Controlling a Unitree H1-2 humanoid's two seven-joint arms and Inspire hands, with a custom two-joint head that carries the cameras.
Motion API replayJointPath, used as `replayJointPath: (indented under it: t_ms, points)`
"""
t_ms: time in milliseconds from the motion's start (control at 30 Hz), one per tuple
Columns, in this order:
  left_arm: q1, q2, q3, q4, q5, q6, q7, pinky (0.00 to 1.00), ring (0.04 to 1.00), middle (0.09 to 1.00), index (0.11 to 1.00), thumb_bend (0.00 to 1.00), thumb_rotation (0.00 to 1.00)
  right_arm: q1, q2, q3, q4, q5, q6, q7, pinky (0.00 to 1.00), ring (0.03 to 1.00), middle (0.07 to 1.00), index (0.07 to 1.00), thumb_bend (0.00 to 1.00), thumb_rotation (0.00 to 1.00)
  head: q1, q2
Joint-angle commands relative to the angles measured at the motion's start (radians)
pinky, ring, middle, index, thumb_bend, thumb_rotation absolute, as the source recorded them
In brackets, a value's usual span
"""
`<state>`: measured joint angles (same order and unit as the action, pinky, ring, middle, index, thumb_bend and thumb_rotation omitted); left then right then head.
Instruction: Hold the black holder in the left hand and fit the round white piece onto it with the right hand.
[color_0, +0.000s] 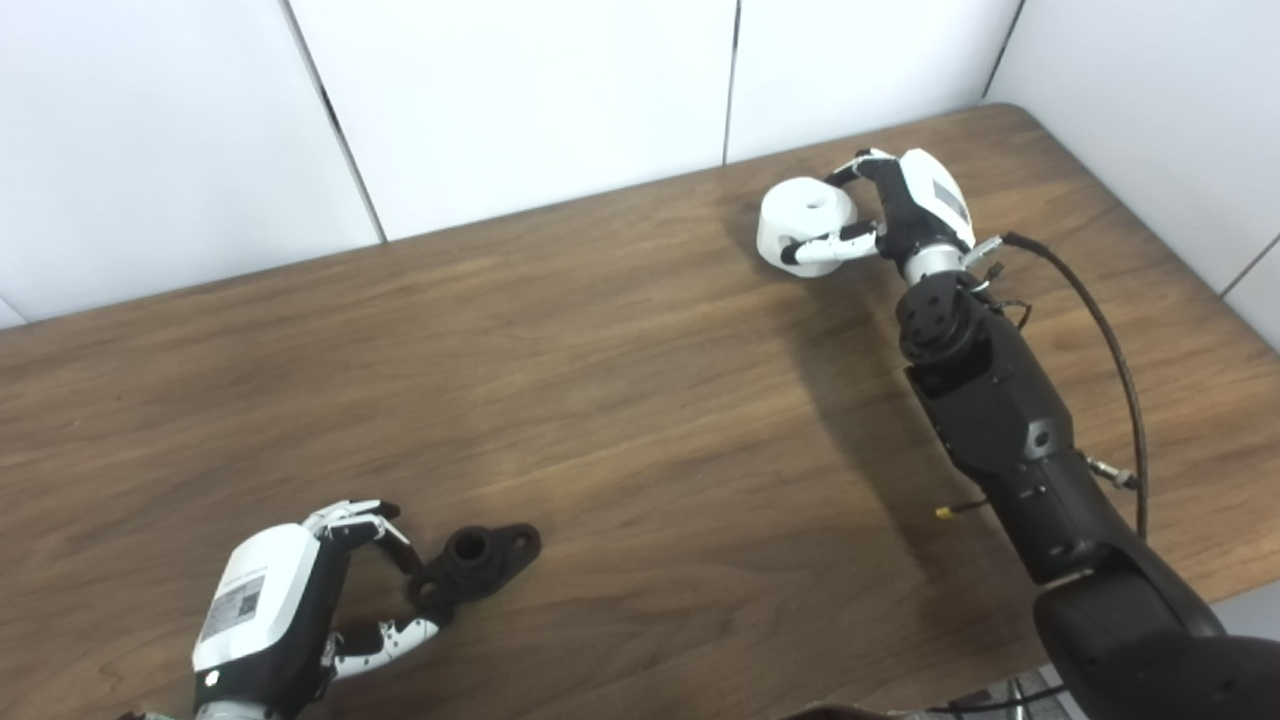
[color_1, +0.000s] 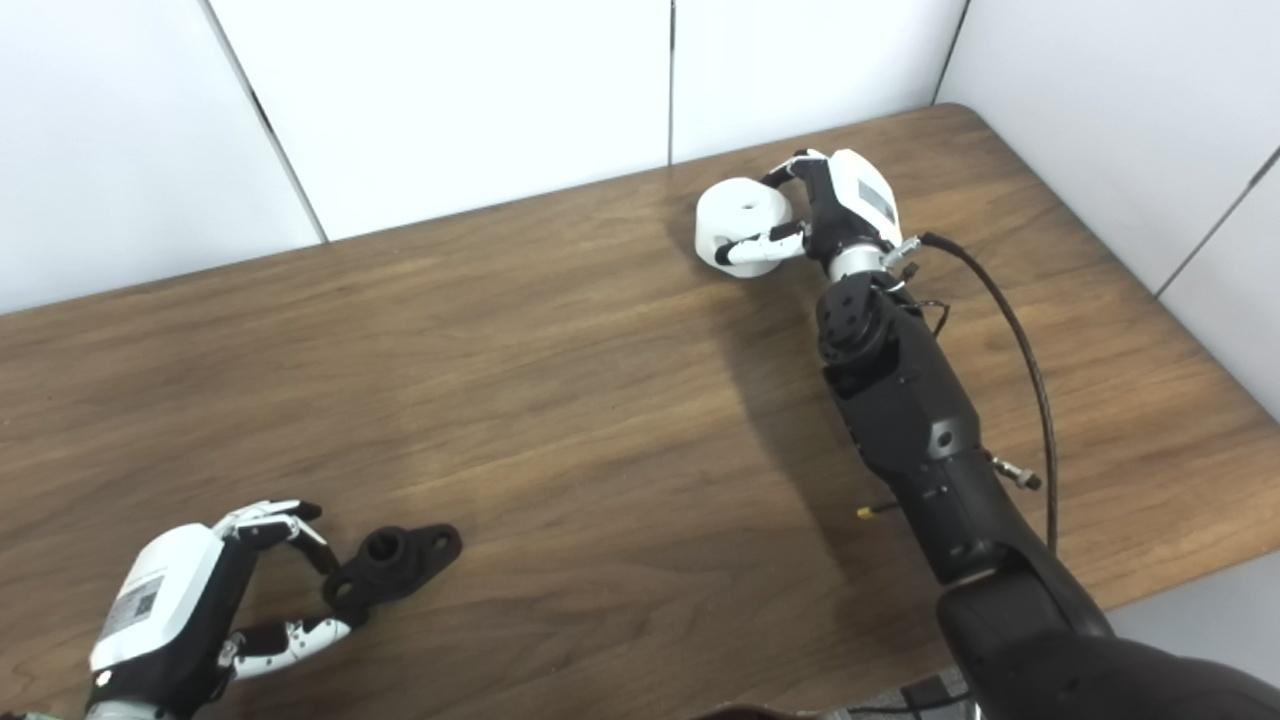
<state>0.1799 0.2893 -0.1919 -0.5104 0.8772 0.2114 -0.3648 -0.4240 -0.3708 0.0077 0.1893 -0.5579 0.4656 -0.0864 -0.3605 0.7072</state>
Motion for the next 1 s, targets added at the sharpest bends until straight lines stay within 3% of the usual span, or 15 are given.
replayJointPath:
  t_ms: [0,133,167,267,733,967]
  points:
    - [0.037,0.028,0.011,0.015,0.007,0.039,-0.045,0.78,0.858,0.794,0.488,0.52,0.04,-0.030,-0.029,0.002,-0.015,-0.017,-0.028,-0.029,0.81,0.941,0.903,0.617,0.88,0.24,-0.001,0.001]
    - [0.037,0.028,0.012,0.016,0.006,0.040,-0.046,0.78,0.859,0.794,0.488,0.52,0.04,-0.026,-0.029,0.001,-0.014,-0.015,-0.044,-0.046,0.80,0.935,0.896,0.592,0.83,0.22,-0.001,0.001]
    - [0.037,0.028,0.011,0.017,0.006,0.039,-0.044,0.78,0.859,0.795,0.488,0.52,0.04,-0.026,-0.027,-0.005,-0.011,-0.007,-0.055,-0.055,0.80,0.937,0.895,0.532,0.65,0.18,-0.001,0.001]
    - [0.037,0.029,0.011,0.018,0.007,0.038,-0.043,0.78,0.857,0.793,0.488,0.52,0.04,-0.022,-0.018,-0.021,-0.001,0.008,-0.093,-0.091,0.83,0.933,0.879,0.492,0.54,0.15,-0.001,0.002]
    - [0.033,0.025,0.005,0.019,0.018,0.040,-0.047,0.78,0.857,0.793,0.488,0.52,0.04,-0.008,-0.022,-0.014,-0.013,0.006,-0.124,-0.118,0.85,0.914,0.846,0.485,0.52,0.14,0.019,0.007]
    - [0.025,-0.003,-0.014,0.015,0.043,0.052,-0.057,0.78,0.858,0.793,0.487,0.52,0.04,0.047,-0.048,-0.018,-0.143,0.023,-0.134,-0.069,0.87,0.917,0.850,0.486,0.52,0.14,0.122,0.024]
